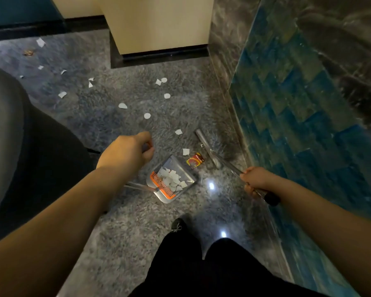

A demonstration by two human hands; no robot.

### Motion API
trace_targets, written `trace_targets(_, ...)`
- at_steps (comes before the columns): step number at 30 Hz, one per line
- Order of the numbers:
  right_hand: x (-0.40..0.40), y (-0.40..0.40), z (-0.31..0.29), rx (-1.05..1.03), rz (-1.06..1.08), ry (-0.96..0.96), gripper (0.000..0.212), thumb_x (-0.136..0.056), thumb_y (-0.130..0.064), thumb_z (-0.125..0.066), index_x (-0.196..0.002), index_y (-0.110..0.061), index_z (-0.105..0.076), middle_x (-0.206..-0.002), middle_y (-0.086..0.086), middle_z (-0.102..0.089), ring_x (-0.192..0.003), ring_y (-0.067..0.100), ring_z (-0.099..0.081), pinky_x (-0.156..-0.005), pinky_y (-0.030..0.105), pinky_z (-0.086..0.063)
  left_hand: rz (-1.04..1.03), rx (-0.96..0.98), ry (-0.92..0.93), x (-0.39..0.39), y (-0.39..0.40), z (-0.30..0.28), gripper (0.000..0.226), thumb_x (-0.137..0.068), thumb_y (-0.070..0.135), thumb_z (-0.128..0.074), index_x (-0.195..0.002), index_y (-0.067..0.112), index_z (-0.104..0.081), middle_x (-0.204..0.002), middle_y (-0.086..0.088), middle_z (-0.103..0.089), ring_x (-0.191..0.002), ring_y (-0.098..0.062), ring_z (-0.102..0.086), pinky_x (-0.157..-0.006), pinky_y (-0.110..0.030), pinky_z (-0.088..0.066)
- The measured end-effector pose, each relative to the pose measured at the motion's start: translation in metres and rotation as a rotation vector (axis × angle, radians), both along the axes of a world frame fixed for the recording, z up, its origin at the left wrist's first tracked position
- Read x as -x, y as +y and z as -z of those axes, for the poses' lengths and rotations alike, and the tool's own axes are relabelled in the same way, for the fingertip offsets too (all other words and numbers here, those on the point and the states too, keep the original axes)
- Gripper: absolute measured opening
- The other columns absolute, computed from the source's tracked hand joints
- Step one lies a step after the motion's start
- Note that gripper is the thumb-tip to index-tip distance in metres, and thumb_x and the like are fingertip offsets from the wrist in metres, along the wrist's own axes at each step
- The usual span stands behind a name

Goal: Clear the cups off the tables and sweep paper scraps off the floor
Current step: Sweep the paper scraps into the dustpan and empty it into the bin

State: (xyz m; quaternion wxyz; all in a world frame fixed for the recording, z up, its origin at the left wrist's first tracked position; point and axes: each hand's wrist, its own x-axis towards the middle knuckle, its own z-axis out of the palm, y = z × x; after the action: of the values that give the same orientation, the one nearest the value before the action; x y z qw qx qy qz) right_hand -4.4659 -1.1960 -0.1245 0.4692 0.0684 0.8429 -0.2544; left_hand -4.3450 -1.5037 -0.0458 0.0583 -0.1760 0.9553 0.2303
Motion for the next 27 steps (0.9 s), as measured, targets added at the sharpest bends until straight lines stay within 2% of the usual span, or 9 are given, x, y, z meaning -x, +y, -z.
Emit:
trace_targets(4,0.027,-0.017,0.018,-0.013,0.037,-0.021,0.025,-0.1,-0.012,-0.044,-0.077,-0.004,-0.048,-0.057,0.014,-0.053,-0.049,0.024,-0.047,-0.054,0.035,-0.041,0.071,-0.016,-0.017,0.034,-0.017,0.006,0.008,-0.091,0.026,-0.064,-0.089,0.019,-0.06,-0.078,-0.009,-0.066,-0.076,-0.03,-0.064,-0.065,-0.046,-0.055)
trace_targets(7,0.044,-0.029,0.035,-0.037,0.022,-0.046,0.026,-0.1,-0.011,-0.043,-0.075,-0.004,-0.048,-0.058,0.015,-0.056,-0.046,0.023,-0.05,-0.051,0.032,-0.042,0.119,-0.011,-0.028,0.054,-0.024,0.014,0.008,-0.092,0.025,-0.062,-0.091,0.018,-0.059,-0.077,-0.008,-0.065,-0.074,-0.031,-0.063,-0.063,-0.046,-0.054)
trace_targets(11,0.057,-0.046,0.048,-0.134,-0.215,-0.021,0.024,-0.097,-0.015,-0.048,-0.075,-0.008,-0.054,-0.065,0.009,-0.057,-0.054,0.017,-0.052,-0.05,0.025,-0.04,0.123,0.007,-0.046,0.077,-0.035,0.019,0.008,-0.092,0.027,-0.062,-0.089,0.021,-0.057,-0.073,-0.006,-0.061,-0.07,-0.03,-0.059,-0.063,-0.046,-0.054)
trace_targets(14,0.059,-0.058,0.047,-0.167,-0.443,-0.057,0.02,-0.094,-0.015,-0.05,-0.075,-0.014,-0.051,-0.074,0.006,-0.055,-0.057,0.013,-0.049,-0.051,0.021,-0.04,0.085,0.012,-0.032,0.089,-0.043,0.02,0.01,-0.091,0.029,-0.062,-0.091,0.02,-0.058,-0.076,-0.009,-0.064,-0.073,-0.031,-0.06,-0.065,-0.047,-0.054)
trace_targets(17,0.056,-0.067,0.05,-0.157,-0.554,-0.104,0.019,-0.095,-0.015,-0.05,-0.076,-0.016,-0.046,-0.074,0.007,-0.055,-0.064,0.02,-0.055,-0.053,0.022,-0.041,0.054,0.012,-0.025,0.094,-0.039,0.021,0.012,-0.091,0.029,-0.062,-0.092,0.017,-0.059,-0.079,-0.012,-0.066,-0.076,-0.034,-0.062,-0.065,-0.048,-0.054)
trace_targets(19,0.059,-0.069,0.048,-0.121,-0.529,-0.152,0.013,-0.096,-0.013,-0.049,-0.084,-0.009,-0.046,-0.066,0.01,-0.054,-0.065,0.025,-0.06,-0.053,0.026,-0.042,0.036,0.005,-0.034,0.096,-0.032,0.022,0.011,-0.092,0.029,-0.061,-0.093,0.019,-0.059,-0.079,-0.011,-0.066,-0.076,-0.033,-0.063,-0.064,-0.048,-0.054)
trace_targets(24,0.076,-0.06,0.031,0.077,-0.255,-0.31,0.016,-0.099,-0.014,-0.045,-0.084,-0.009,-0.049,-0.051,0.007,-0.049,-0.041,0.016,-0.045,-0.043,0.021,-0.039,0.017,0.019,-0.072,0.103,-0.023,0.019,0.011,-0.093,0.032,-0.059,-0.092,0.022,-0.055,-0.079,-0.006,-0.063,-0.074,-0.031,-0.06,-0.064,-0.047,-0.053)
trace_targets(27,0.089,-0.056,0.021,0.099,-0.19,-0.352,0.014,-0.099,-0.012,-0.043,-0.086,-0.01,-0.049,-0.049,0.008,-0.044,-0.035,0.013,-0.039,-0.04,0.018,-0.035,-0.035,0.01,-0.081,0.103,-0.024,0.015,0.011,-0.093,0.033,-0.06,-0.089,0.025,-0.054,-0.078,-0.005,-0.064,-0.074,-0.028,-0.061,-0.066,-0.046,-0.053)
